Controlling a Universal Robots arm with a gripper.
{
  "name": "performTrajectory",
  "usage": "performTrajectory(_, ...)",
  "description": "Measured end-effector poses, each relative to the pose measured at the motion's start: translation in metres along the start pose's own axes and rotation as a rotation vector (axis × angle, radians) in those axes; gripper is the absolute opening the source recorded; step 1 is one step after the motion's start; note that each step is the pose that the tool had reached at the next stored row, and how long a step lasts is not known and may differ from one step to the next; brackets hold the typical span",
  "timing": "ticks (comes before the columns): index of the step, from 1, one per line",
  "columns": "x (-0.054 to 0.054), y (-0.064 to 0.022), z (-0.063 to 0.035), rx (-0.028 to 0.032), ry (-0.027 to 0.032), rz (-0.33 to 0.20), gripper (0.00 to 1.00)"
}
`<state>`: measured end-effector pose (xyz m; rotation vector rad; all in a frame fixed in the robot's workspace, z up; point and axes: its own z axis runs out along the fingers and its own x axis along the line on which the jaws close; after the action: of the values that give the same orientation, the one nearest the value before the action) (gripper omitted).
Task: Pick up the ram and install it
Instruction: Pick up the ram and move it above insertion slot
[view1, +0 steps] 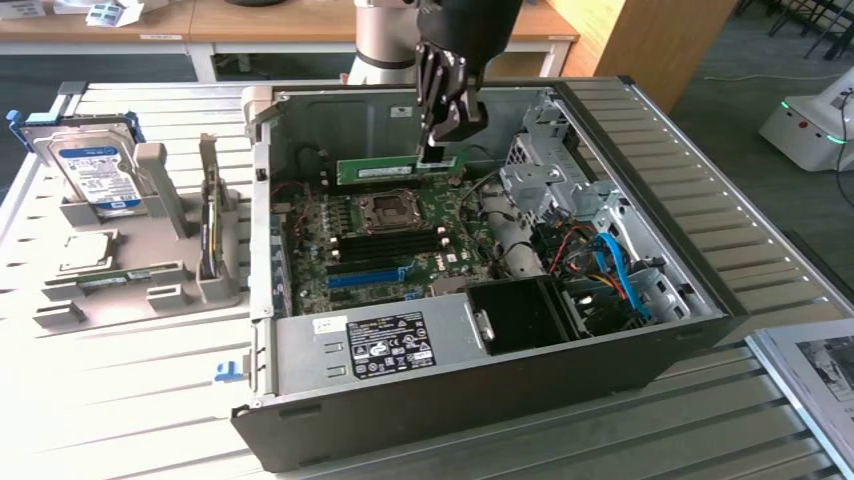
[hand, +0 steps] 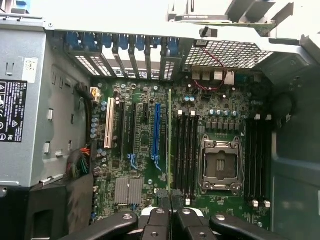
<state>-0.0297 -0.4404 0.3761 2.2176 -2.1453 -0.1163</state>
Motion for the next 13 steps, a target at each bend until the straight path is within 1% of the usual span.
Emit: performTrajectory(13, 0.0, -0.0015, 0.016, 0.0, -0.0001, 0.0, 0.11)
